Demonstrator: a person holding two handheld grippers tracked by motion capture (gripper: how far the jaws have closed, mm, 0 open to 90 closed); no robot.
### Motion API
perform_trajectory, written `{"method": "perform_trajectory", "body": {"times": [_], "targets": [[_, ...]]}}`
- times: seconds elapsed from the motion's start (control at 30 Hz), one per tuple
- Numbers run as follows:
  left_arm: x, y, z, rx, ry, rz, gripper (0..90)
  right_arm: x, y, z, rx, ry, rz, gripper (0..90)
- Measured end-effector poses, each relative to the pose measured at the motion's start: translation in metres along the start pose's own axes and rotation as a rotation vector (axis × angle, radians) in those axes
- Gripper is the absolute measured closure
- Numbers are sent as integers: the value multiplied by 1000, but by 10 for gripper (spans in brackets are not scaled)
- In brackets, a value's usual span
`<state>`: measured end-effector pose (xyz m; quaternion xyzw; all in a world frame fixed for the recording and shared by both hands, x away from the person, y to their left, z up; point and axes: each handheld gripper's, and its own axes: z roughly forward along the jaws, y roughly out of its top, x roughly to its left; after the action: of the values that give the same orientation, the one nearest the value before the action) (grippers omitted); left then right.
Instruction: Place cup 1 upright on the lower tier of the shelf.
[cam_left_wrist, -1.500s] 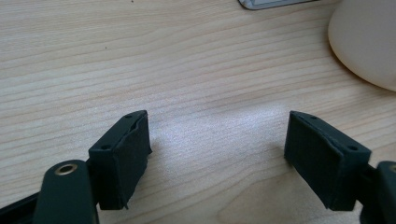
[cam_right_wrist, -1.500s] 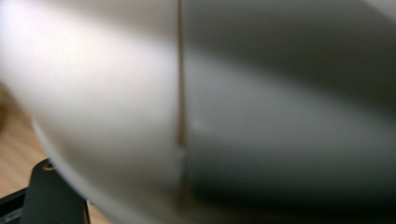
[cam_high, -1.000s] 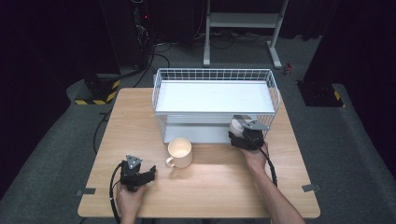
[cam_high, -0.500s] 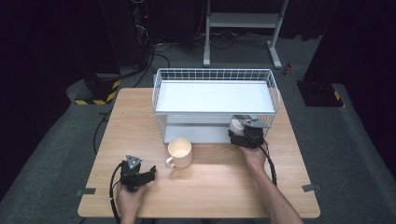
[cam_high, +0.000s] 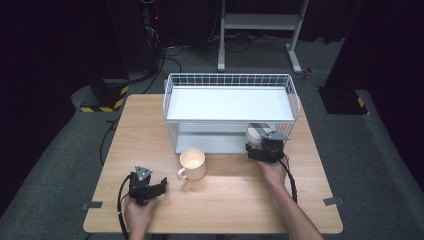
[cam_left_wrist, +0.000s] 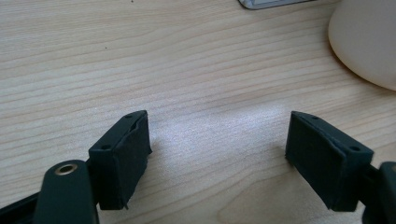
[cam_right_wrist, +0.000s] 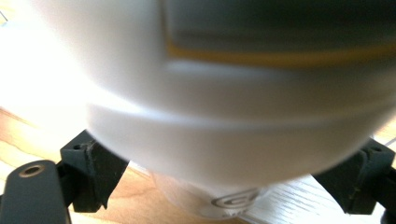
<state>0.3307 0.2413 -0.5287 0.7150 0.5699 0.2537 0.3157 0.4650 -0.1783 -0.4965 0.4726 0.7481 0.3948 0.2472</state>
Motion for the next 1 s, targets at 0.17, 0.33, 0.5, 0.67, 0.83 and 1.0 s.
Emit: {"method": "perform_trajectory", "body": {"times": [0.17,0.33,0.5,0.67,0.83,1.0], "targets": [[0,0,0,0,0,0,221,1,-3,-5,18,1,9,140],[0,0,0,0,0,0,221,3,-6,-10,27,0,-2,184],[0,0,0,0,0,0,221,3,-10,-15,17,-16,-6,232],[0,0,0,0,0,0,221,4,-12,-15,22,-24,-3,241],[0,0,0,0,-1,0,220,6,-13,-13,31,-35,6,259],[0,0,0,0,-1,1,219,3,-12,-10,30,-41,16,289]]}}
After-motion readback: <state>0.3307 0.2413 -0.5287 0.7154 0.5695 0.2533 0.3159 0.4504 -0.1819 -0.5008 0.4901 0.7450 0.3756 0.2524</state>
